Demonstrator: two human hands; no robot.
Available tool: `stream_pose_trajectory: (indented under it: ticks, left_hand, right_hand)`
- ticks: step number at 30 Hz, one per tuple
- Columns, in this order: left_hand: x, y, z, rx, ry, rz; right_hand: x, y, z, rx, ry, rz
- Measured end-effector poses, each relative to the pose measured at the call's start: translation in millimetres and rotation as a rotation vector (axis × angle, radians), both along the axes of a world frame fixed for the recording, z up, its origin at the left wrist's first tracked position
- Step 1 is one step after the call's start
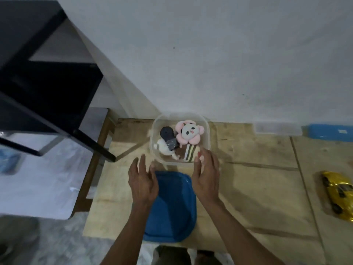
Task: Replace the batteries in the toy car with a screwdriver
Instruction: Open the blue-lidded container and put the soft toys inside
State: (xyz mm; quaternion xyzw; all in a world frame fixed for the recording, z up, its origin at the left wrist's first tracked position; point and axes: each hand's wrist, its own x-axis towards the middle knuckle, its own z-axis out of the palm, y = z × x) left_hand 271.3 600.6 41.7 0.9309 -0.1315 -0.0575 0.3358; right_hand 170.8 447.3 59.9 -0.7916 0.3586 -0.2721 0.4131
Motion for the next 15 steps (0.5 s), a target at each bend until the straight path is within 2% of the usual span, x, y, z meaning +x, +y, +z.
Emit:
stream_pose_trajectory:
  ticks: [4,10,15]
  left_hand:
    - [-42.3,38.9,-20.6,0.142,0.201,0.061]
    - [-70.6,79.5,-40.8,0.231,0.316,0.059]
    - [-63.0,81.5,-41.2,0.328,0.361,-0.041]
  right_hand:
    - [-38.6,39.0,-35.0,0.127,0.145,0.036]
    - [-76.0,73.4,-52.6,0.369,0.349,0.119]
    - [-67.7,86.1,-56.5,0.340,0.381,0.126]
